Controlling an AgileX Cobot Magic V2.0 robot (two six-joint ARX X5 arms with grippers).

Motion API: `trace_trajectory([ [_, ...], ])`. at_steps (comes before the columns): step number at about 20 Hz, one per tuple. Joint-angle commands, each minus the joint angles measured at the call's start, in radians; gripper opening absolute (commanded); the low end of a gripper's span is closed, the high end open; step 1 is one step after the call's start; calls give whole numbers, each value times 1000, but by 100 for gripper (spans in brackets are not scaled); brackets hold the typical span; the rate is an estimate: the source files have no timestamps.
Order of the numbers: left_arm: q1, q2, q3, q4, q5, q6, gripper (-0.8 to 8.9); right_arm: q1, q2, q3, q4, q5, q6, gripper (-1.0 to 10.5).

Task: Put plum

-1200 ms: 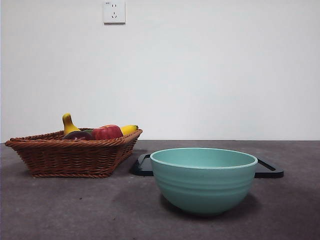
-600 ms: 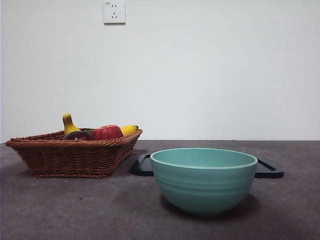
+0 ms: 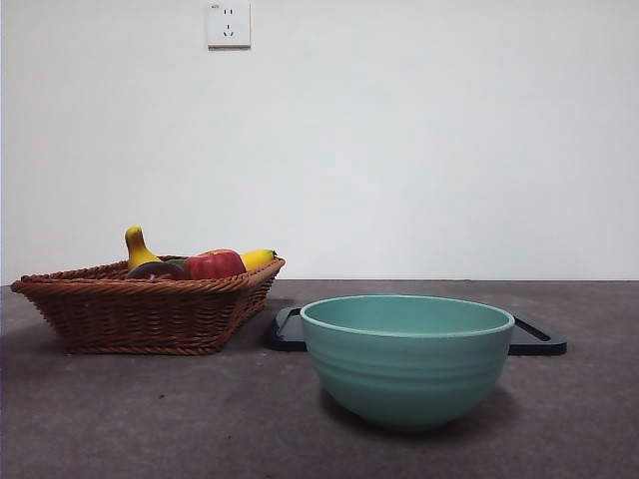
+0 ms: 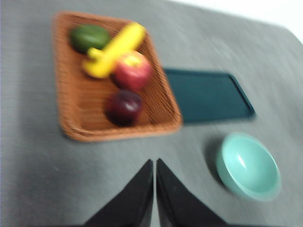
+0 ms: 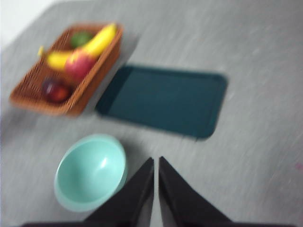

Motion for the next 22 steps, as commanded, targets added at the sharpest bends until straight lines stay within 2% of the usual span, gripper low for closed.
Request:
trace_trajectory([
  [1, -29, 50, 57, -48, 23, 93, 9, 34, 50, 61, -76, -6, -77, 5],
  [4, -62, 80, 68, -93, 24, 121, 9, 80, 81, 84, -135, -5, -109, 5],
  [9, -69, 85, 68, -95, 24, 123, 15, 106, 82, 84, -140, 5, -110, 5],
  [10, -69, 85, 68, -93, 24, 122, 57, 106, 82, 84, -140, 5, -109, 23],
  [11, -69, 85, 68, -91, 24, 120, 131, 106, 82, 84, -140, 5, -105, 103],
  [13, -69, 85, 68, -90, 24, 118, 340, 106, 82, 84, -140, 5, -98, 358],
  [14, -69, 85, 68, -90, 23, 118, 403, 106, 82, 84, -140, 5, -98, 420],
  [16, -69, 85, 68, -90, 24, 115, 442, 106, 82, 84, -140, 5, -96, 427],
  [22, -71, 89, 68, -87, 23, 114, 437, 106, 82, 84, -140, 5, -84, 427],
])
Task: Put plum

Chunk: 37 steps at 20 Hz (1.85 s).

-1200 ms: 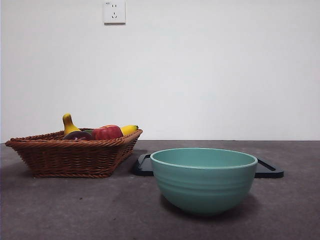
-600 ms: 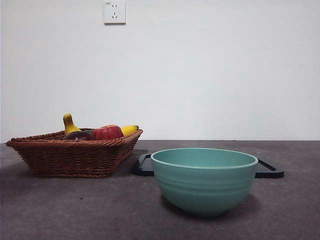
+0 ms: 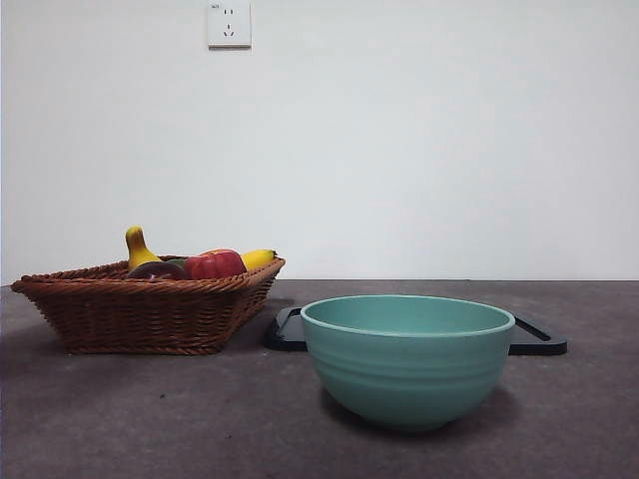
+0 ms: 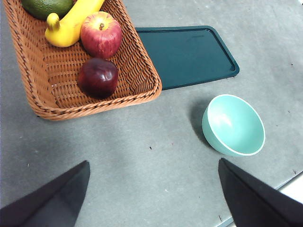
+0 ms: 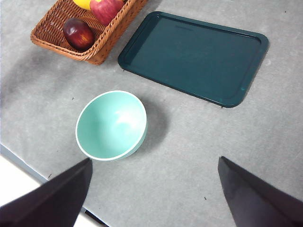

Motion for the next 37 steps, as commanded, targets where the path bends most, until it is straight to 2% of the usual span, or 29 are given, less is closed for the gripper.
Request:
trace_trajectory([
  [1, -6, 13, 21, 20, 2, 3, 437, 3, 4, 18, 7, 0, 10, 427],
  [5, -34, 68, 55, 49, -18, -10, 437, 3, 4, 18, 7, 0, 11, 427],
  [8, -73, 154, 107, 96, -68, -23, 436, 3, 4, 18, 9, 0, 10, 427],
  [14, -192, 448, 291, 147, -199, -40, 436, 3, 4, 18, 9, 0, 13, 427],
  [19, -262, 701, 397, 187, -304, -20, 436, 3, 4, 18, 10, 0, 14, 427],
  [25, -281, 902, 404, 278, -374, -5, 436, 3, 4, 18, 9, 0, 15, 427],
  [30, -281, 1031, 404, 372, -375, 5, 436, 3, 4, 18, 9, 0, 16, 427],
  [34, -286, 1125, 404, 396, -423, 24, 436, 3, 4, 18, 9, 0, 16, 427],
  [37, -287, 1176, 404, 406, -423, 28, 436, 3, 4, 18, 9, 0, 16, 427],
])
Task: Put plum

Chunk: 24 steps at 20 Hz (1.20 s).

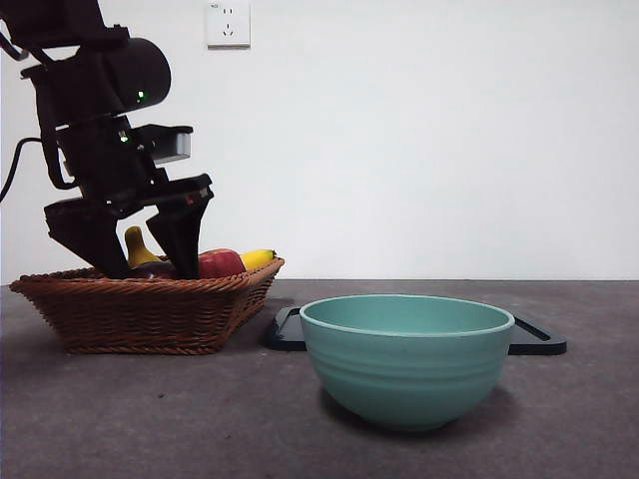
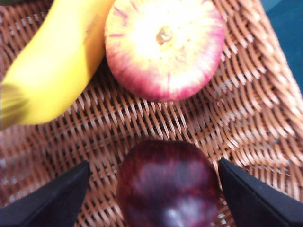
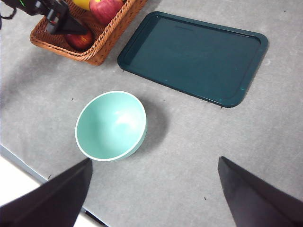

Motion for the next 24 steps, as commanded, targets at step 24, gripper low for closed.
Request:
trace_trajectory([
  [24, -484, -287, 28, -55, 54, -35, 270, 3, 4, 18, 8, 4, 14, 427],
])
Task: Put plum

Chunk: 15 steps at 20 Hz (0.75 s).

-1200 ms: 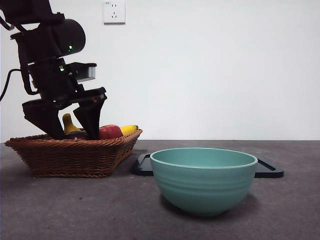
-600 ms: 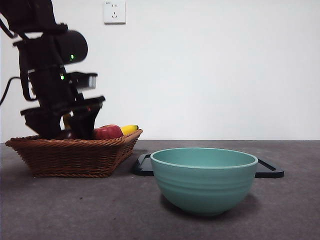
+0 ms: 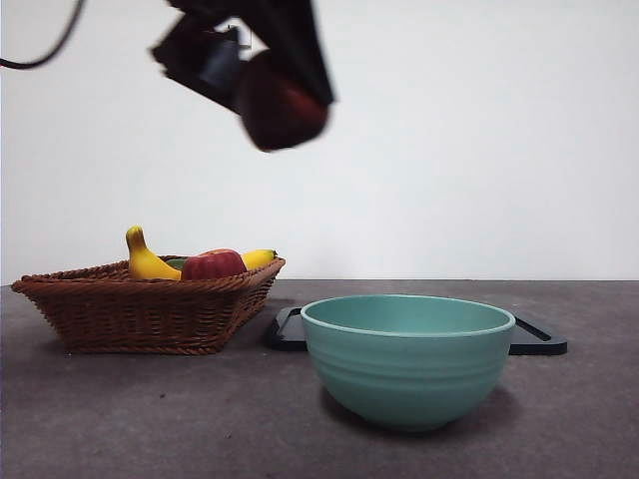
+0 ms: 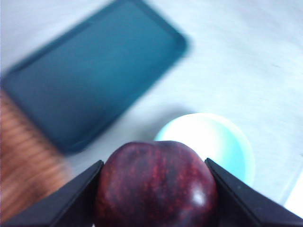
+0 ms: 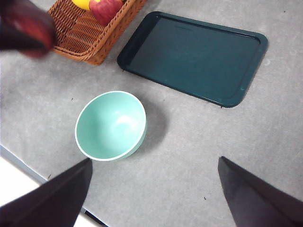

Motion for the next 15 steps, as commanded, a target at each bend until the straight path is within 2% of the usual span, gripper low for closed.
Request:
trace_trajectory([
  [1, -56, 65, 23, 35, 1, 3, 270, 3, 4, 18, 8, 2, 14, 427],
  [10, -156, 314, 23, 123, -3, 42, 270, 3, 4, 18, 6, 2, 14, 427],
  [15, -172, 401, 23, 138, -56, 89, 270, 3, 4, 18, 5, 2, 14, 427],
])
